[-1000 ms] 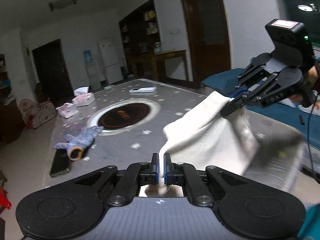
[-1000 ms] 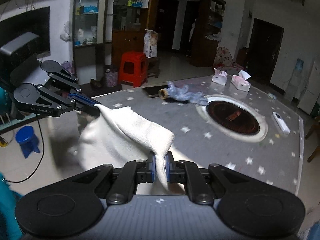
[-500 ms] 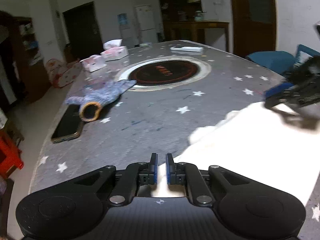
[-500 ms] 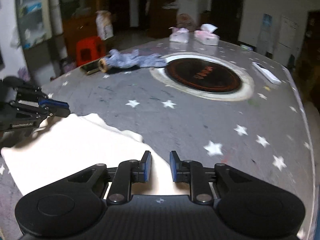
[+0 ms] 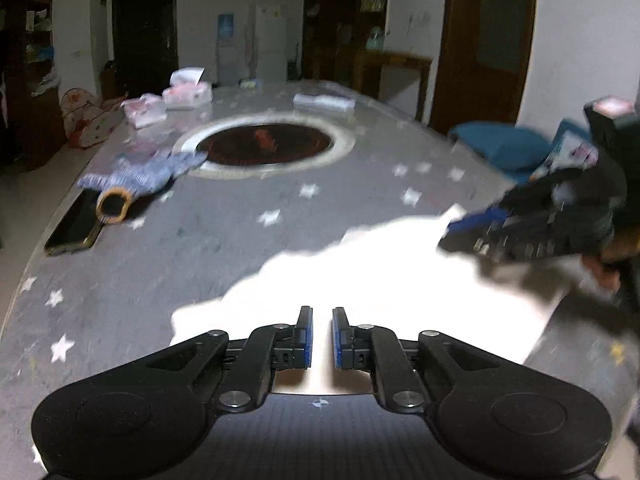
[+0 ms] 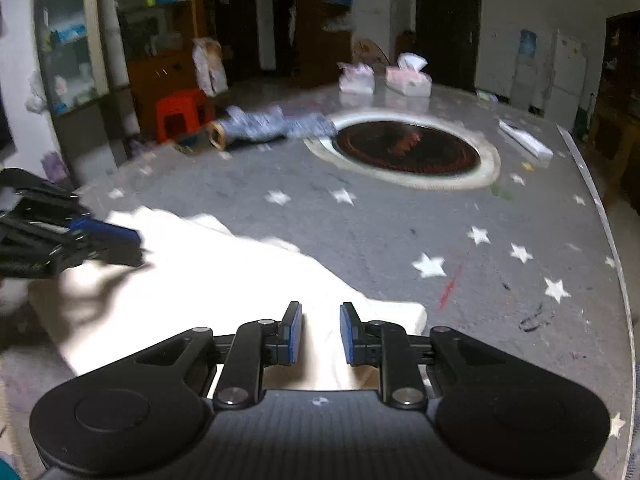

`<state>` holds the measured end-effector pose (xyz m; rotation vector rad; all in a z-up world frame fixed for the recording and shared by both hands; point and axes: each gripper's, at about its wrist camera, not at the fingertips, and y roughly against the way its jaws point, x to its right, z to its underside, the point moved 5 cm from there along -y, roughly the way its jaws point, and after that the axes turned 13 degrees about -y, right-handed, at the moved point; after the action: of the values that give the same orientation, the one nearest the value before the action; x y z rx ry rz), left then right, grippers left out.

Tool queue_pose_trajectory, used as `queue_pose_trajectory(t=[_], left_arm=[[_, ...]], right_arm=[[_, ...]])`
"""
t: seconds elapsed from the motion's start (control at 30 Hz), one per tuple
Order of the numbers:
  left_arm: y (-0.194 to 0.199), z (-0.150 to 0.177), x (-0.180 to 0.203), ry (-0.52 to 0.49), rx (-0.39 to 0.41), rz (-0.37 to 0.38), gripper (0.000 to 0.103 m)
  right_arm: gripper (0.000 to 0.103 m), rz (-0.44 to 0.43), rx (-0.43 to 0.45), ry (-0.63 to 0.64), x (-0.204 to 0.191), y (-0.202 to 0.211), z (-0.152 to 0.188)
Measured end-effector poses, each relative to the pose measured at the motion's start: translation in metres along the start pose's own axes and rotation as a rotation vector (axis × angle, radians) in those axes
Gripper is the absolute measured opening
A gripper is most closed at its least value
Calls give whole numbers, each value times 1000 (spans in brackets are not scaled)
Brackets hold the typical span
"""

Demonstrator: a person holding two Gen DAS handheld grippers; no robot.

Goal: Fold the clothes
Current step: 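Lower the folded hem and open both grippers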

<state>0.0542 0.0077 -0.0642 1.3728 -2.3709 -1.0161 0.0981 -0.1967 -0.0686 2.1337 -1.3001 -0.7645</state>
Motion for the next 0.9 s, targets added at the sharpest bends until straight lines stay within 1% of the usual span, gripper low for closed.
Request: queue_pose_trajectory(t=[0.1, 0.23, 0.37, 0.43, 0.5, 0.6, 0.67, 0.73, 0.83, 0.9], left_arm=[[2, 9, -9, 25, -9, 2, 13], [8, -1, -16, 48, 13, 2, 13], [-2, -21, -12, 45, 50, 14, 13], [-12, -25, -15, 64, 44, 8, 13], [-23, -24, -22, 88, 16, -5, 13], [-36, -18, -30, 122, -15, -1, 13], [-33, -17, -32, 126, -8, 2, 13], [-26, -17, -30, 123, 0, -3, 13], [-9, -18, -19, 96, 31, 0, 14], [0, -18, -8, 81, 52, 24, 14]], right_arm=[[20, -18, -5, -70, 12, 0, 0], [20, 15, 24, -41, 8, 8, -5], [20, -61, 26, -50, -10, 1, -16], [20, -82, 23, -50, -19, -7, -22], [20, -93, 18, -50, -26, -17, -25], [20, -76, -19, -45, -30, -33, -24], [20, -62, -29, -43, -28, -39, -22], [20, -61, -27, -38, -28, -35, -23], [20, -78, -19, -15, -31, -20, -19], [20, -87, -16, 5, -35, -9, -13]])
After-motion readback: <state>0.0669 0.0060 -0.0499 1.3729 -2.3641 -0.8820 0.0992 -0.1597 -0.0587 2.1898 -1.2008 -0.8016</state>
